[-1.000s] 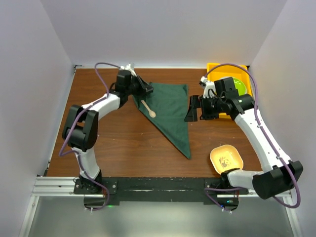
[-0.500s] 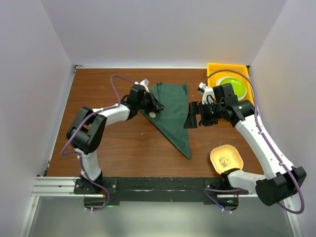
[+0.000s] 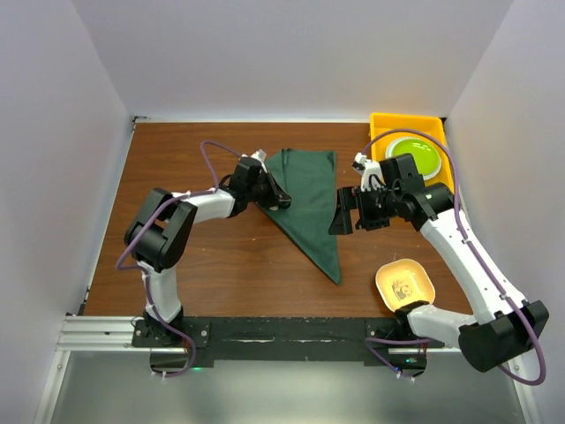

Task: Fold the napkin, place the utensils inside, and roll it up
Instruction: Fold the napkin

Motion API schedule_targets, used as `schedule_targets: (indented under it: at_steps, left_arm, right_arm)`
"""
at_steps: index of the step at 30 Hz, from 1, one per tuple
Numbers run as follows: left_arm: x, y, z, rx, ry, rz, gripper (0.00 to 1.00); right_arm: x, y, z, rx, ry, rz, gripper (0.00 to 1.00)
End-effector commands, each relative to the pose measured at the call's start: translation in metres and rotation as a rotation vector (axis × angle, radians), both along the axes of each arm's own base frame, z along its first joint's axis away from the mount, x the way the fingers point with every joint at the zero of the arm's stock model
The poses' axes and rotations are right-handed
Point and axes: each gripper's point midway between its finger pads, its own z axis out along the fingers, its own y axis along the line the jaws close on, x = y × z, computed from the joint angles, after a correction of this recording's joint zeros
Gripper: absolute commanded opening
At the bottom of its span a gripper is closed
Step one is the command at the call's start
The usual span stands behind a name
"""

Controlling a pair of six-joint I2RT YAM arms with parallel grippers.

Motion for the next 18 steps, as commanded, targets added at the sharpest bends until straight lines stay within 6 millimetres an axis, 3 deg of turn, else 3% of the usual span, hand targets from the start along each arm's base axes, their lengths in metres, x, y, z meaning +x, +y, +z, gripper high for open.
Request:
schedule_targets:
  at_steps: [1,9,12,13,14,18]
  left_arm:
    - [0.004,0.005,-0.005,0.036,-0.014,0.005,0.0]
    - [-0.007,0.014,-0.012,0.084,0.002,-0.015,0.0]
    - [-0.009,0.014,-0.012,0.097,0.006,-0.029,0.15]
    - [-0.009,0.014,-0.008,0.094,-0.005,-0.036,0.28]
    - [-0.008,0.016,-0.006,0.103,-0.015,-0.038,0.33]
    - [0.004,0.026,0.029,0.102,-0.079,-0.011,0.47]
  right_arm:
    - [-0.003,0.001,0.002,0.011,-0.011,0.002,0.98]
    - [0.0,0.002,-0.001,0.009,-0.004,0.004,0.98]
    - [0.001,0.004,-0.002,0.015,0.007,0.006,0.98]
    - [0.001,0.005,-0.003,0.017,0.011,0.007,0.98]
    - [0.001,0.005,-0.003,0.017,0.014,0.01,0.98]
    - [0.002,0.006,-0.009,0.009,0.037,0.008,0.98]
